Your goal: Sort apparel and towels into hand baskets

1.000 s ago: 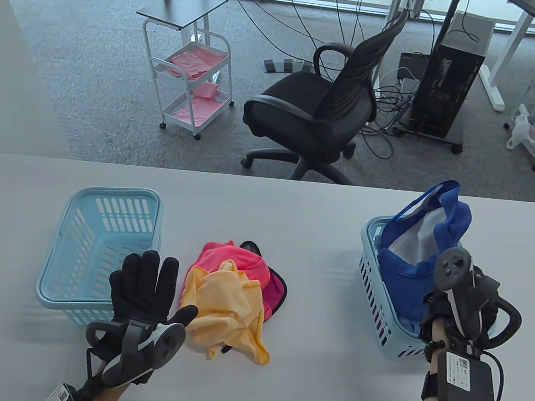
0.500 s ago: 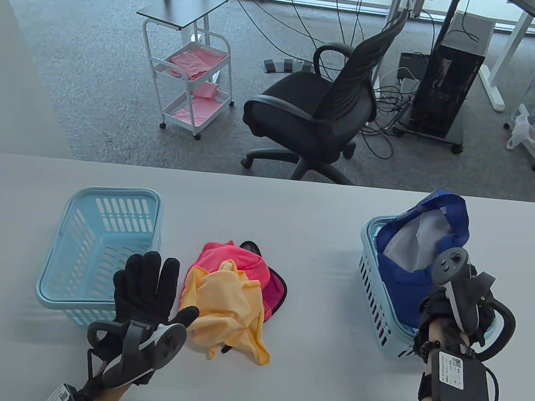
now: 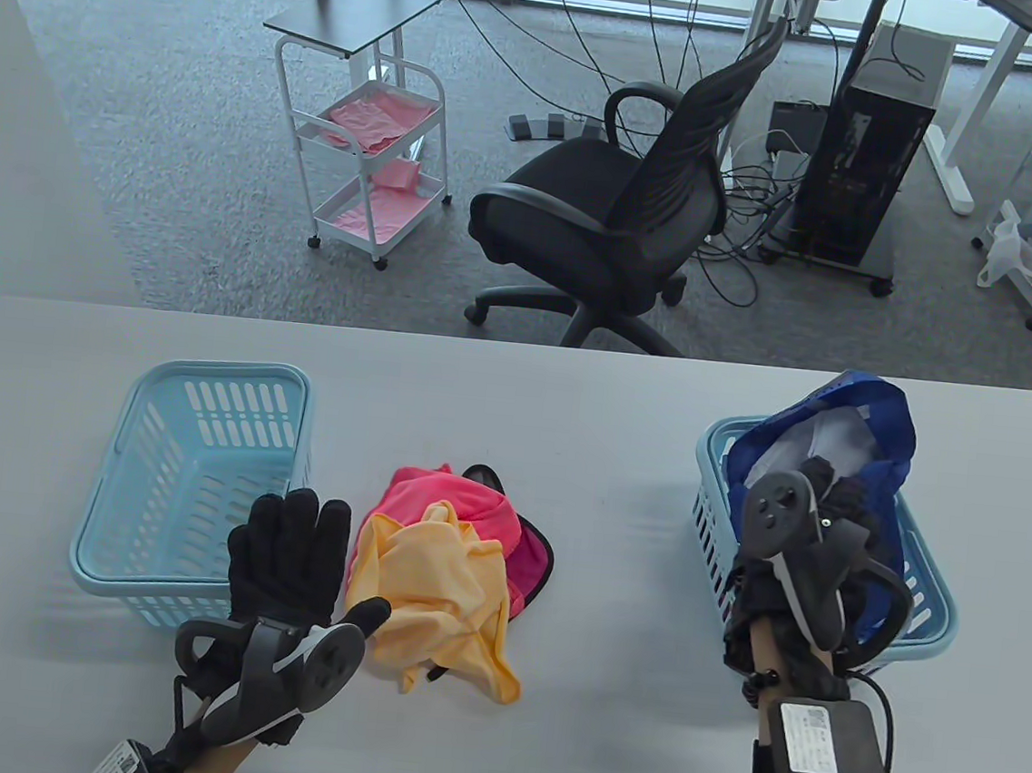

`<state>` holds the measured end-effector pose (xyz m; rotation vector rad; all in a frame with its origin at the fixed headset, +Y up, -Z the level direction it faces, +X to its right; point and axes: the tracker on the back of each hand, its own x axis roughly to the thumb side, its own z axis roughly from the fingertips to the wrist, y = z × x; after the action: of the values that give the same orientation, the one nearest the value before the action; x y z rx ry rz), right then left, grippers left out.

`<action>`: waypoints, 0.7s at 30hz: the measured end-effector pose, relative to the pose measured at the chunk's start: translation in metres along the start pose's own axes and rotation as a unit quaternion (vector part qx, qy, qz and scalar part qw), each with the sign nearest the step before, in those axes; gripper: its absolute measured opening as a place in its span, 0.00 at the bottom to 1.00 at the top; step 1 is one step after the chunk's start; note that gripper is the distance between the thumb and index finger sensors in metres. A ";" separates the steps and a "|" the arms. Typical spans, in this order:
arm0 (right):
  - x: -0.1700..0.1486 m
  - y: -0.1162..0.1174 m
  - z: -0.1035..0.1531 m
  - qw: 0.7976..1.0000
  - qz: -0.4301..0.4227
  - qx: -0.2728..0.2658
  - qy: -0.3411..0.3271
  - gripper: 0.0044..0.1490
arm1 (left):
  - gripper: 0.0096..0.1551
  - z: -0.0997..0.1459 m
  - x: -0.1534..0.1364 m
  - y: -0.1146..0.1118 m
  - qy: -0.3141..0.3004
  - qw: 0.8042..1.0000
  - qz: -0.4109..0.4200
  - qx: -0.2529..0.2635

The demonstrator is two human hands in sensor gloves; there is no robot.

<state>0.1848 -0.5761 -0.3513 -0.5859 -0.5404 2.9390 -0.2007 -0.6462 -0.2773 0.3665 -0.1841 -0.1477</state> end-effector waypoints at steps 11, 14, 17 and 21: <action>0.077 0.096 0.075 0.977 -0.012 0.108 -0.181 0.54 | 0.60 0.000 0.001 0.000 -0.003 1.000 -0.001 -0.001; 0.078 0.125 0.083 0.967 -0.003 0.146 -0.210 0.56 | 0.60 0.000 0.001 0.000 -0.006 1.000 -0.001 0.000; 0.069 0.138 0.084 0.957 -0.026 0.177 -0.227 0.58 | 0.60 0.000 0.003 -0.001 -0.009 1.000 0.002 -0.002; 0.055 0.134 0.080 0.959 -0.045 0.170 -0.220 0.58 | 0.60 0.002 0.010 0.000 -0.023 1.000 0.000 -0.004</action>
<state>0.0995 -0.7181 -0.3496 0.1313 -0.0757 2.9715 -0.1916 -0.6490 -0.2739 0.3553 -0.2299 -0.1562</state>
